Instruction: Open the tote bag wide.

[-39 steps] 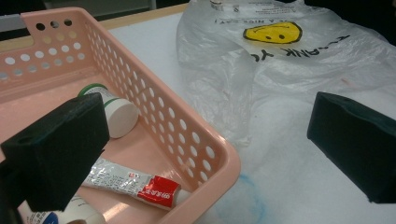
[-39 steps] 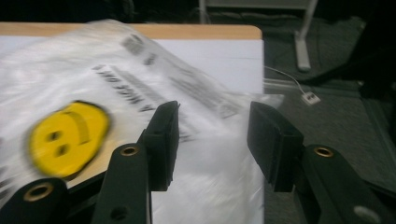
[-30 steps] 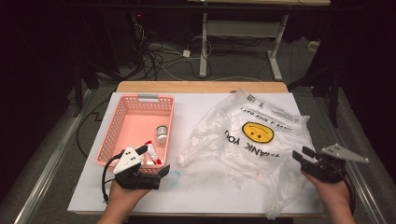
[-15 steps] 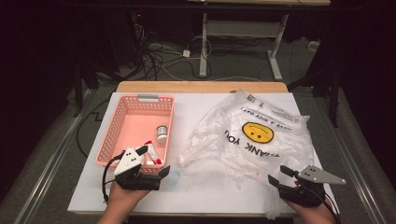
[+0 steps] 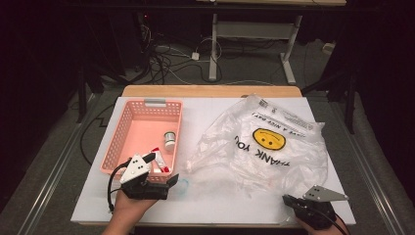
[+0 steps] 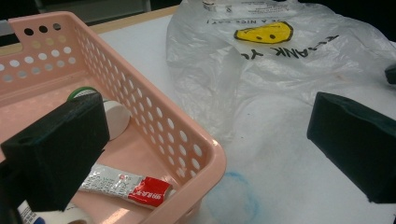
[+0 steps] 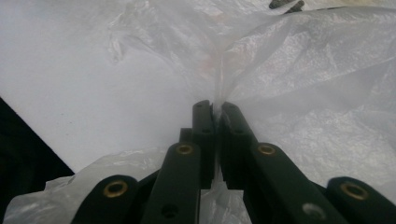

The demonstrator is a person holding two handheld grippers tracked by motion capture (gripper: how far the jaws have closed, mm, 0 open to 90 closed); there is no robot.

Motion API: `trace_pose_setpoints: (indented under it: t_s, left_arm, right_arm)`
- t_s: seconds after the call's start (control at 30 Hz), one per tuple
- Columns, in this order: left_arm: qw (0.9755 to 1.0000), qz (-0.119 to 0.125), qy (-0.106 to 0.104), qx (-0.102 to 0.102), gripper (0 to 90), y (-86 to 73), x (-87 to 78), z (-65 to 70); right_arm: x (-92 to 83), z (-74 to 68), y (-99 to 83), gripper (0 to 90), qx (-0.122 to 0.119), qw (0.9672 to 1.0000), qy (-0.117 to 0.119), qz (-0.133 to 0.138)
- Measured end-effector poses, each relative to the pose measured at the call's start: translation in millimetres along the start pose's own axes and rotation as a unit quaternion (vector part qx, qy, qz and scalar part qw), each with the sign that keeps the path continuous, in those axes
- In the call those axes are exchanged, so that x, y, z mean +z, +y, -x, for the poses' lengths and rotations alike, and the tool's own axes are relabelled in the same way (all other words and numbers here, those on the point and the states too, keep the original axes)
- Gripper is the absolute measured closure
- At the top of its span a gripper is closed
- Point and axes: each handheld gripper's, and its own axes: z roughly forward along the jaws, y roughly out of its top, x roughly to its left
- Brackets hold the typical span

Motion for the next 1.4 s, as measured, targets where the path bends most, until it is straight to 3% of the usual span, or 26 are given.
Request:
trace_pose_setpoints:
  t_s: [0.5,0.53,0.57,0.67,0.7,0.73,0.77,0.8,0.97,1.07,1.2,1.27,1.3,1.33,1.4]
  left_arm:
    - [0.9999,0.003,0.005,-0.013,0.0,0.4,-1.1,-3.0]
    - [0.9999,0.003,0.004,-0.013,0.0,0.8,-1.2,-2.5]
    - [0.9999,0.003,0.004,-0.013,0.0,0.8,-1.2,-2.5]
    - [0.9999,-0.002,0.002,-0.014,0.0,1.0,-0.6,-2.4]
    - [0.9999,-0.002,0.002,-0.014,0.0,1.0,-0.6,-2.4]
    - [0.9999,-0.004,0.003,-0.014,0.0,1.0,-0.4,-2.8]
    - [0.9999,-0.005,0.004,-0.015,0.0,1.0,-0.2,-3.1]
    - [0.9998,-0.006,0.007,-0.016,0.0,1.1,0.0,-3.3]
    - [0.9997,-0.008,0.016,-0.015,0.0,1.9,0.1,-2.6]
    - [0.9997,-0.011,0.010,-0.021,0.0,1.9,1.3,-3.1]
    - [0.9994,-0.019,0.005,-0.028,0.0,1.6,3.3,-2.2]
    - [0.9993,-0.023,0.004,-0.029,0.0,2.5,3.3,-1.8]
    - [0.9993,-0.023,0.006,-0.029,0.0,2.7,3.0,-1.5]
    - [0.9992,-0.025,0.007,-0.029,0.0,3.1,2.9,-1.4]
    - [0.9992,-0.030,0.006,-0.027,0.0,3.2,2.7,-1.4]
  right_arm:
    - [19.5,-35.1,16.7,84.9,-0.038,0.9987,0.033,0.007]
    - [21.9,-38.1,18.2,81.9,-0.039,0.9985,0.036,0.005]
    - [21.9,-38.1,18.2,81.9,-0.039,0.9985,0.036,0.005]
    - [17.7,-37.1,18.7,65.5,-0.029,0.9985,0.044,0.016]
    - [17.7,-37.1,18.7,65.5,-0.029,0.9985,0.044,0.016]
    - [10.9,-35.5,18.6,59.9,-0.021,0.9984,0.041,0.033]
    - [10.9,-35.5,18.6,59.9,-0.021,0.9984,0.041,0.033]
    - [2.2,-33.5,18.8,56.7,-0.012,0.9976,0.041,0.055]
    - [-17.2,-30.1,24.3,49.9,-0.006,0.9943,0.030,0.102]
    - [-20.6,-25.3,31.3,45.1,-0.002,0.9926,0.027,0.119]
    - [-16.7,-20.3,40.9,37.1,-0.010,0.9919,0.021,0.125]
    - [-7.3,-12.8,50.8,28.1,-0.007,0.9914,0.020,0.129]
    - [-7.3,-12.8,50.8,28.1,-0.007,0.9914,0.020,0.129]
    - [0.3,-7.2,57.4,21.0,-0.005,0.9913,0.017,0.131]
    - [6.7,-3.5,64.6,17.9,-0.007,0.9906,0.016,0.136]
